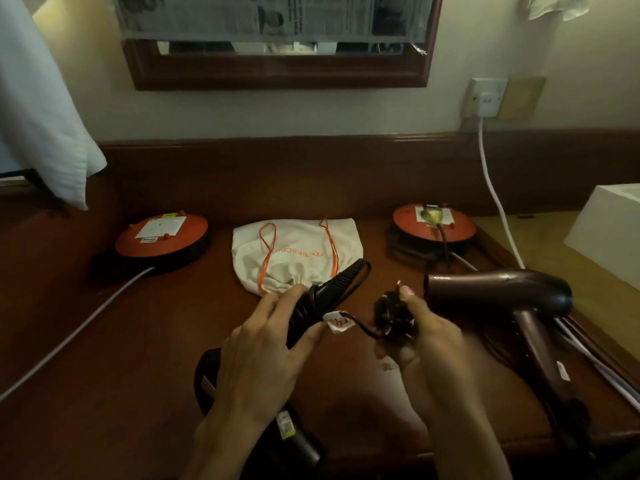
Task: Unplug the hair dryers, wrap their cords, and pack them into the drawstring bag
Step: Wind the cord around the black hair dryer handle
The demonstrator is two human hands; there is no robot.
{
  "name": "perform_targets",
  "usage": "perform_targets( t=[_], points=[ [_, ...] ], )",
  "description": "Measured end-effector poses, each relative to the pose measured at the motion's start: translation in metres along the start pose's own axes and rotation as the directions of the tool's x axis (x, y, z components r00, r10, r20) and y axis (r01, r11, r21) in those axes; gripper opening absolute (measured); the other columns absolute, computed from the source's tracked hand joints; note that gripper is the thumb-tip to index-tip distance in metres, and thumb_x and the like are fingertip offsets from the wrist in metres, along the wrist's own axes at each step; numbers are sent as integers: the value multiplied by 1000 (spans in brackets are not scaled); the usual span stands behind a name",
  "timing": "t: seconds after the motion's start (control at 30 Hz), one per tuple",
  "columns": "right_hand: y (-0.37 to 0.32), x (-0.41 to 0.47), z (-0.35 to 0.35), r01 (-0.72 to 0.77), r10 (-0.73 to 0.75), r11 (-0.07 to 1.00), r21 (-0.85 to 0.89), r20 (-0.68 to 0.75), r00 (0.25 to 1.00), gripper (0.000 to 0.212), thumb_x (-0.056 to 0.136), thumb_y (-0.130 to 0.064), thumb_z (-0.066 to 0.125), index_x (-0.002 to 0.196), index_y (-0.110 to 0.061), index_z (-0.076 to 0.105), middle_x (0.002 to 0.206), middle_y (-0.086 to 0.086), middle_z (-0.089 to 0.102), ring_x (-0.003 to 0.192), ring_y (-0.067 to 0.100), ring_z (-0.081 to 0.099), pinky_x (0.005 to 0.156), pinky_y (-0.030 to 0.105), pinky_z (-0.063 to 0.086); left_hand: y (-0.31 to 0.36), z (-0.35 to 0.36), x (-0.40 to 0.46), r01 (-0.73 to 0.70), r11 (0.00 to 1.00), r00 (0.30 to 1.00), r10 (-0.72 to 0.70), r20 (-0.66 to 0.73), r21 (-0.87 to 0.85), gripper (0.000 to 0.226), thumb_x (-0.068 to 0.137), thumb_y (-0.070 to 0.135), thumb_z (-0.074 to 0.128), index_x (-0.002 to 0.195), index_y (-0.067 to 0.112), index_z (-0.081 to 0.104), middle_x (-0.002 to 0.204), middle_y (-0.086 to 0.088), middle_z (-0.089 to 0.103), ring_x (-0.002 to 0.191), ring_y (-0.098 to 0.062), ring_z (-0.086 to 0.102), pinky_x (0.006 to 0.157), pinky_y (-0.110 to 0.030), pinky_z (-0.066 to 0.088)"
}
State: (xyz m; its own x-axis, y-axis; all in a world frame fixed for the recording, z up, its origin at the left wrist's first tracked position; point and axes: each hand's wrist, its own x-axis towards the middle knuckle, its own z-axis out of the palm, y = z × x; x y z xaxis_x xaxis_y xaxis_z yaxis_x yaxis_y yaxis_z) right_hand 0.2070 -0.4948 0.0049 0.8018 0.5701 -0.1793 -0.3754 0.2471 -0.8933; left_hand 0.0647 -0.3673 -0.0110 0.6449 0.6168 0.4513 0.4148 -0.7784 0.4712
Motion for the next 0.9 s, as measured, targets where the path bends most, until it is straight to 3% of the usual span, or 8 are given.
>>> perform_targets(
  t=[0.1,0.2,0.3,0.43,0.53,0.67,0.9],
  points=[
    [20,10,9,-19,17,999,-42,-31,999,30,96,-31,64,94,-2,73,84,16,73,74,29,65,53,33,47,-2,1,2,-12,997,1000,12,0,77,63,92,68,31,145,37,42,104,14,54,80,-11,64,59,-22,46],
    [31,15,19,3,-5,997,-74,-20,1000,26,97,-29,63,96,-8,77,92,13,78,90,28,74,70,37,56,2,1,0,-69,984,997,60,55,165,64,93,68,21,154,49,20,99,9,53,74,-14,61,55,-26,47],
    [34,16,28,32,-32,999,-34,-18,999,23,99,-24,60,95,-11,79,94,9,80,96,22,75,84,39,56,6,3,-2,-104,969,992,85,94,225,63,93,65,17,153,58,0,98,9,48,77,-14,58,58,-26,45],
    [29,21,35,46,-40,997,61,-98,994,33,99,-28,60,77,-15,81,89,9,78,90,24,70,82,40,52,3,6,-2,-83,970,995,66,79,229,63,95,61,29,154,55,11,102,9,50,83,-13,59,59,-23,41],
    [30,21,37,17,-8,995,96,-96,995,32,98,-33,60,91,-8,80,98,15,78,93,31,69,85,44,52,3,8,-2,-73,975,996,63,56,210,63,94,58,35,154,54,15,99,9,51,81,-13,58,58,-23,41],
    [32,20,30,1,5,989,145,-40,999,43,98,-40,54,108,-3,73,105,22,75,99,29,71,82,36,55,2,9,-1,-48,978,998,41,40,201,63,92,57,41,152,54,22,95,10,51,76,-13,59,56,-22,40],
    [32,19,23,-46,19,976,215,123,992,35,101,-23,53,116,5,69,116,22,72,114,32,69,101,43,51,3,9,0,4,975,1000,-9,22,220,63,91,57,37,152,54,22,96,9,48,79,-14,60,60,-26,47]
  ],
)
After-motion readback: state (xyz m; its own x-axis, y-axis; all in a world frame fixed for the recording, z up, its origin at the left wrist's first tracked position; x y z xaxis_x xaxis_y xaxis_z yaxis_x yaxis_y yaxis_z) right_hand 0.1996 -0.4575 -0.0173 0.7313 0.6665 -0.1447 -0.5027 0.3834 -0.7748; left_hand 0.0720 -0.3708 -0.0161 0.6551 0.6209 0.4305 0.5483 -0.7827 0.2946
